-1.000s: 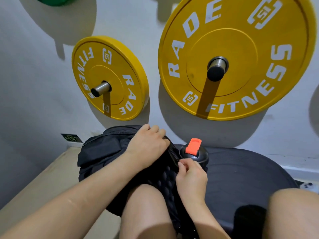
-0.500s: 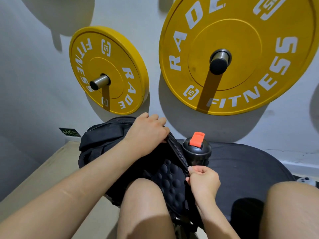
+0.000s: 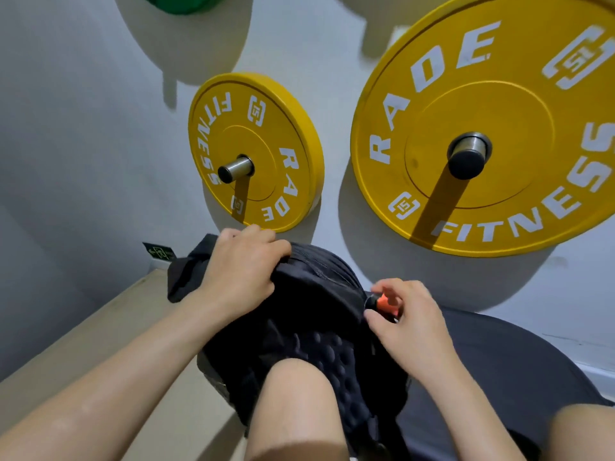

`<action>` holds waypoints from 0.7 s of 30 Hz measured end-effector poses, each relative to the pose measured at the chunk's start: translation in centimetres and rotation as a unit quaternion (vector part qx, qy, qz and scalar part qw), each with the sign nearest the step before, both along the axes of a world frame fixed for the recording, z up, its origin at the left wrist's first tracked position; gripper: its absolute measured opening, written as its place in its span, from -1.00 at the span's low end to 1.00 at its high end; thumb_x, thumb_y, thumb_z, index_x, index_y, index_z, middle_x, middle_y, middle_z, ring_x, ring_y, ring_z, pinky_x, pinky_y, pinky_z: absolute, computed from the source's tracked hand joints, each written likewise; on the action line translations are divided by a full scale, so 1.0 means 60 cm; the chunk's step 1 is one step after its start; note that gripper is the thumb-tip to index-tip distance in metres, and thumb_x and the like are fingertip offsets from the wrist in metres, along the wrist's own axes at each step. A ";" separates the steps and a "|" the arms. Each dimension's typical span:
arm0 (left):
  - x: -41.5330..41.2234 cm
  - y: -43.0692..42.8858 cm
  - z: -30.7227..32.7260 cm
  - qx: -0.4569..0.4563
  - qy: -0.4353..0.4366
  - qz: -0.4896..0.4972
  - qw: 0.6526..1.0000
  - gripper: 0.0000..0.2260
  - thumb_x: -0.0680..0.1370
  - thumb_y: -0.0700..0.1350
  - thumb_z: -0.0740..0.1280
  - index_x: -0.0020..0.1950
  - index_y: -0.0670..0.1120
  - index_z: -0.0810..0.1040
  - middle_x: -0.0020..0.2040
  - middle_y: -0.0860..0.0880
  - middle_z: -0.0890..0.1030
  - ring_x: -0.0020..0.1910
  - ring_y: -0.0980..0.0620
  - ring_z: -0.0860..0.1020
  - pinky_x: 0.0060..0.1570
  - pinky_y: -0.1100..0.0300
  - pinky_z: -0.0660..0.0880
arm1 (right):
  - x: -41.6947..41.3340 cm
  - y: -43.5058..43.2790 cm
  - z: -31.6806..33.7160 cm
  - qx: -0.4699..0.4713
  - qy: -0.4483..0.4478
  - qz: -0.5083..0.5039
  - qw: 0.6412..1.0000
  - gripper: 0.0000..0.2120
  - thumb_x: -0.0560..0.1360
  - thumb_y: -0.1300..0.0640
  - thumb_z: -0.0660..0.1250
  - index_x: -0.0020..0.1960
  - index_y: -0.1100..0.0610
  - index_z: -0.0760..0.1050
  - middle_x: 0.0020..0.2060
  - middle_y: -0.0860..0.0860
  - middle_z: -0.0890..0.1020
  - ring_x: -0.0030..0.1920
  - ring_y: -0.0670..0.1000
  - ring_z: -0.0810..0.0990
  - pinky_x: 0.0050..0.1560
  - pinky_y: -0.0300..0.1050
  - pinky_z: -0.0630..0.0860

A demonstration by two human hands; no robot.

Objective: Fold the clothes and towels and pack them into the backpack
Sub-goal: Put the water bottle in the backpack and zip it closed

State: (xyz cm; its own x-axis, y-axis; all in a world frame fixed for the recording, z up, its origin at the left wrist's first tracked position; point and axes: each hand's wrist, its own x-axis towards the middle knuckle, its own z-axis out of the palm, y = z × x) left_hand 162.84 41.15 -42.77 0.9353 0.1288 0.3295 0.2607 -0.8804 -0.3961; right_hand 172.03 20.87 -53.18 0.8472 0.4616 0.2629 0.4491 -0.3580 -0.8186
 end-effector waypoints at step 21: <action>0.083 -0.001 0.141 -0.367 -0.124 -0.136 0.912 -0.41 0.41 -0.42 0.16 0.29 0.14 0.44 0.26 0.00 0.40 0.17 -0.02 0.48 0.07 0.10 0.47 | 0.054 0.151 0.217 -0.099 0.008 0.039 0.994 -0.73 0.52 0.04 0.30 -0.27 0.15 0.35 -0.19 0.16 0.64 -0.17 0.23 0.68 -0.12 0.05 0.62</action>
State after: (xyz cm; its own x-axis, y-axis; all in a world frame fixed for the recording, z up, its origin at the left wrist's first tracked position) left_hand 167.81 41.11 -34.31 0.8743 0.1747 0.4528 -0.0045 -0.9300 0.3676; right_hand 175.28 29.92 -40.15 0.8101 0.5676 0.1472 0.4691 -0.4768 -0.7434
